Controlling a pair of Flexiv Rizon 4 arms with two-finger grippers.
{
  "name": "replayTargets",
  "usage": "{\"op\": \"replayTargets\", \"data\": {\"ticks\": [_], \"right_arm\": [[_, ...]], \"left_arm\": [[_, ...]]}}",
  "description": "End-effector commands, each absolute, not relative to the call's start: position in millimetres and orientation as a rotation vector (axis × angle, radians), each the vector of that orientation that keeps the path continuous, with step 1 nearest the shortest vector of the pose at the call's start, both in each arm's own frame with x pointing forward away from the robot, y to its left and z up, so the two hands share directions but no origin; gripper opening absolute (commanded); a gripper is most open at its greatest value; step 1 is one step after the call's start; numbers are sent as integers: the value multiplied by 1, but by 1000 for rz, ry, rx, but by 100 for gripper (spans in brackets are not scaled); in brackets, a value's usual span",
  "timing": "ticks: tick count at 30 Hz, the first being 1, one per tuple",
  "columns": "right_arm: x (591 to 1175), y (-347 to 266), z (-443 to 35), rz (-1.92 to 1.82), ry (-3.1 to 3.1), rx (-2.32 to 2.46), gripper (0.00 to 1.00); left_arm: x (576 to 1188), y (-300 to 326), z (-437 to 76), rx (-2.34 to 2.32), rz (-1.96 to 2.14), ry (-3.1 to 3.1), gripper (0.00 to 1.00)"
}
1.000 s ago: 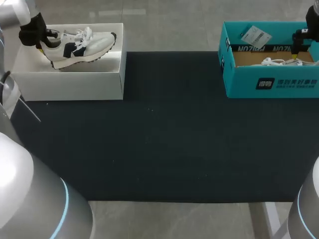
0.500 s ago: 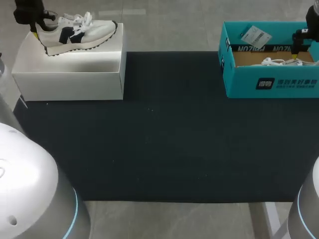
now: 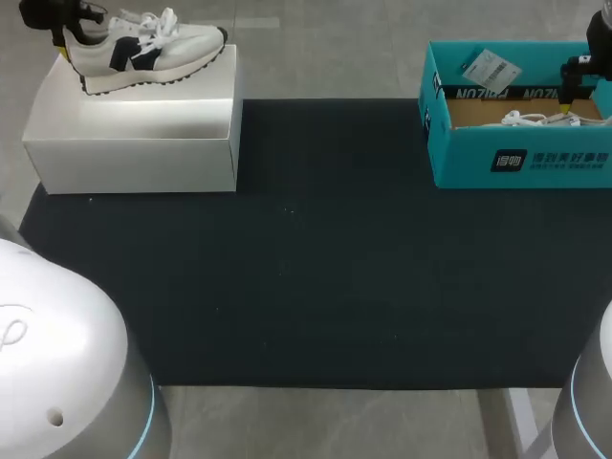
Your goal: Take the shoe out of the shoebox, open the shoe tongue, remove and reinsert the insole, then place the shoe into the shoebox
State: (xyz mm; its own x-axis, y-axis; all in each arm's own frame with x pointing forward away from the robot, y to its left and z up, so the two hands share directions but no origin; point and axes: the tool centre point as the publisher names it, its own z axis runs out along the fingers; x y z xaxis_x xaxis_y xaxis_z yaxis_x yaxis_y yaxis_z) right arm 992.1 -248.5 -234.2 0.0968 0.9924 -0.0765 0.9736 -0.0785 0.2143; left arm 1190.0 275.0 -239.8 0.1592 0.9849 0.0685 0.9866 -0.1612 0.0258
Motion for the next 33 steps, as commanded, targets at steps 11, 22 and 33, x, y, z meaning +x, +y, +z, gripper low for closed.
{"op": "replayTargets", "data": {"ticks": [11,22,33], "right_arm": [[991,-248,-234,133,1973,2159,100],[991,-248,-234,133,1973,2159,100],[991,-248,-234,133,1973,2159,100]], "left_arm": [[1176,275,-237,-2437,-237,-2063,0],[1140,239,-197,-2439,-303,-2035,0],[1096,191,-168,-2443,-382,-2012,0]]}}
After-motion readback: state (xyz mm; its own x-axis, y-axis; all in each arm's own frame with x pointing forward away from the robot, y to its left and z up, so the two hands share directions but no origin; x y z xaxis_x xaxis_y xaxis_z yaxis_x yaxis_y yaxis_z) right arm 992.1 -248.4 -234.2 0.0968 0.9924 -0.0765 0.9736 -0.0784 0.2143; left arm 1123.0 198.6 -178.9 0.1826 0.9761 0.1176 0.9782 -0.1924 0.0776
